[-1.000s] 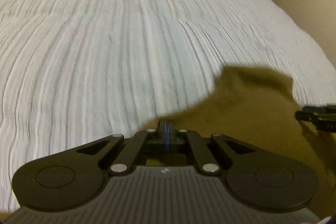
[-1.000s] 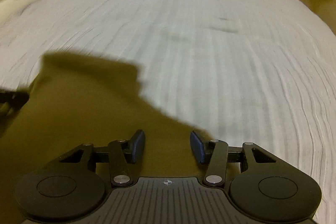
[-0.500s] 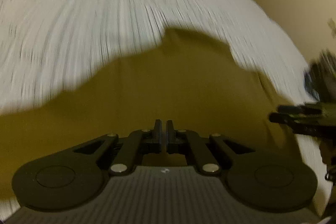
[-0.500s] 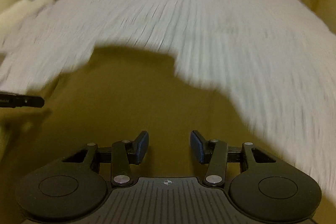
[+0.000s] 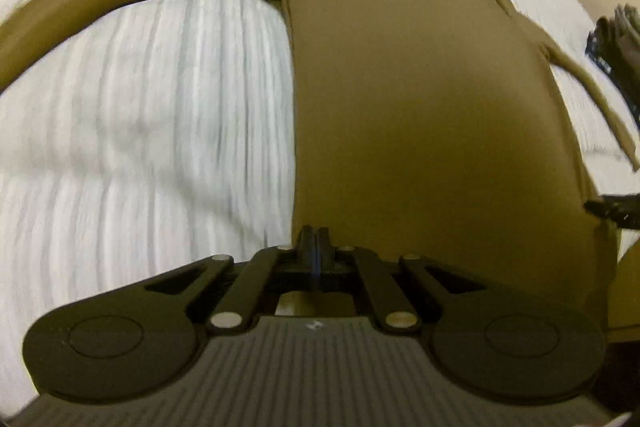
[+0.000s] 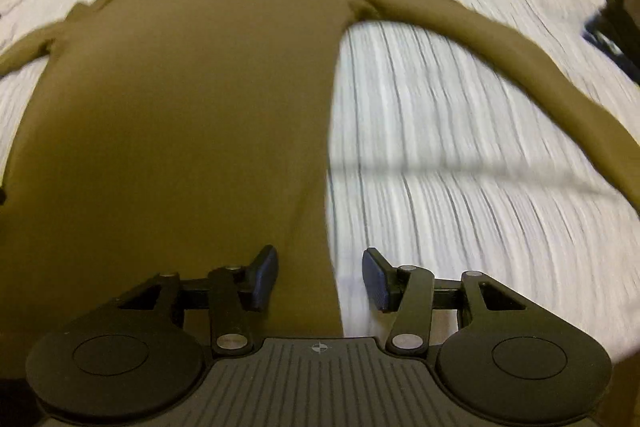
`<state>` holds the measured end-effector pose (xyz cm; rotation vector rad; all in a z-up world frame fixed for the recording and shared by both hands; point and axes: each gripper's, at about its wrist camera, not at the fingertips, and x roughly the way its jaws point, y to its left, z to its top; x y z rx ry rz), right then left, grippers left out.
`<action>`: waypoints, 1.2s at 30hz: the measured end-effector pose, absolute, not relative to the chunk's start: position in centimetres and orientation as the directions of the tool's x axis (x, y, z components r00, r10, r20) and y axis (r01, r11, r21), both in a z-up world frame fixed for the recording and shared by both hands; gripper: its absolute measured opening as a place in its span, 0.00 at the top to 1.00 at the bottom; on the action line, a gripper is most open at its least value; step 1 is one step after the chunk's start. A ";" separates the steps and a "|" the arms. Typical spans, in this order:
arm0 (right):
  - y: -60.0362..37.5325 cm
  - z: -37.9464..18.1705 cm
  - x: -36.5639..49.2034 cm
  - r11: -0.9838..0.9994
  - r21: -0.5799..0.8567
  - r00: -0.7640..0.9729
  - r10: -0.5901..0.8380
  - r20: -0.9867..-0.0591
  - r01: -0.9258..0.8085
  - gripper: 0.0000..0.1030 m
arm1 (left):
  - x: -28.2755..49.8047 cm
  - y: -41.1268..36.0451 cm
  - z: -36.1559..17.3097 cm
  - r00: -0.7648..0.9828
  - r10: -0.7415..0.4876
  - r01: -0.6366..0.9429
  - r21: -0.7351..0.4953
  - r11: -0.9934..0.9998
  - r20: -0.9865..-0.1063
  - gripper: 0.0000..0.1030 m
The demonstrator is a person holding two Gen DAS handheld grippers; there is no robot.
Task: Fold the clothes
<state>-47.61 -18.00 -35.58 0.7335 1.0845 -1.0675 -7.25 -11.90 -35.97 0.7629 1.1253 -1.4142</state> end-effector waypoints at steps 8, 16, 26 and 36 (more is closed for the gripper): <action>-18.0 -33.3 -45.1 0.455 0.026 0.249 -0.437 -0.864 0.890 0.53 | -11.1 -10.9 -35.0 -0.109 -0.515 0.969 -0.205 0.134 -0.850 0.98; -11.1 -35.3 -48.6 0.528 0.042 0.203 -0.252 -0.946 0.848 0.53 | -14.0 -2.7 -36.0 -0.023 -0.287 0.931 -0.125 0.342 -0.958 0.97; -7.6 -26.7 -53.2 0.461 0.137 0.267 -0.230 -0.936 0.877 0.53 | -18.3 3.7 -22.7 0.075 -0.358 0.878 -0.109 0.466 -0.931 0.84; -6.6 -14.2 -54.7 0.382 0.231 0.373 -0.356 -0.857 0.895 0.52 | -23.1 3.4 -10.1 0.096 -0.564 0.929 -0.130 0.347 -0.821 0.65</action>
